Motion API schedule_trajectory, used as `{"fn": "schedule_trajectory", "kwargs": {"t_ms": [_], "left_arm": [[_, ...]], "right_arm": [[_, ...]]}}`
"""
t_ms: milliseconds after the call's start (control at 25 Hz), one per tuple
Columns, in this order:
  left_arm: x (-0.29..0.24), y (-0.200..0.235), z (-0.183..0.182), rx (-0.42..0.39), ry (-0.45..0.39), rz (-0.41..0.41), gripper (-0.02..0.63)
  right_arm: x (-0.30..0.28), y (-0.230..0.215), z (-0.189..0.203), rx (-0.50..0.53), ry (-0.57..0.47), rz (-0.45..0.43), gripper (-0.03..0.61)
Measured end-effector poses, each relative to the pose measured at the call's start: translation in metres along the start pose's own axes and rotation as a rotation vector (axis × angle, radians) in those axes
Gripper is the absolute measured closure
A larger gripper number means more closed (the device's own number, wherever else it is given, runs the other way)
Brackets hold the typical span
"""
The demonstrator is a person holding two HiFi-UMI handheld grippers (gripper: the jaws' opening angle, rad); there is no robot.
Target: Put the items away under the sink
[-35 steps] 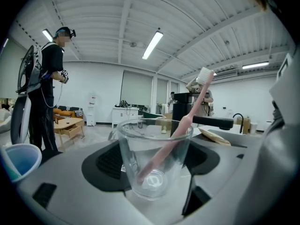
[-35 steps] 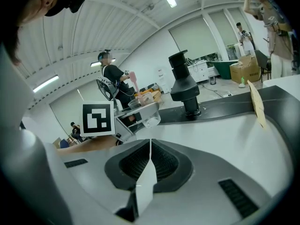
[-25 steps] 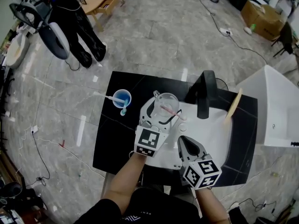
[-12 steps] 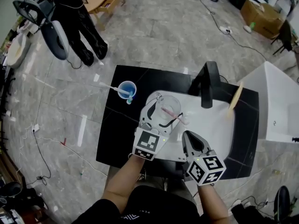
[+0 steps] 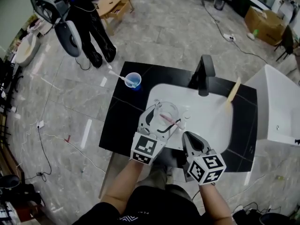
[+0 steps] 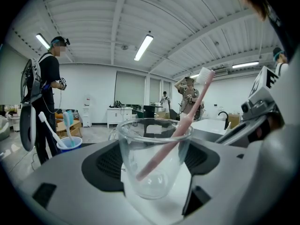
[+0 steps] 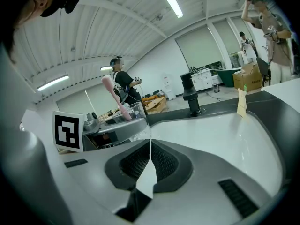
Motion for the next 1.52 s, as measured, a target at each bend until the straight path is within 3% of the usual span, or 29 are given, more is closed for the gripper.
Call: {"fn": "schedule_trajectory", "kwargs": {"t_ms": [640,1520], "left_arm": [[0.087,-0.055,0.038,0.008,-0.004,-0.066,0.232],[0.162,-0.117,0.083,0.033,-0.019,-0.112,0.232]], "right_arm": [[0.053,0.042,0.065,0.085,0.0,-0.038,0.541],[0.095,0.078,0.109,0.164,0.001,-0.093,0.541]]}}
Point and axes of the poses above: the fingertips, and each gripper's own axes: x backward along the fingers, y to its left, z out of its underside, the point moved 7 cm from there along x, backward along the fingers, and after that the axes turned 15 degrees about y, right-handed, at the moved point
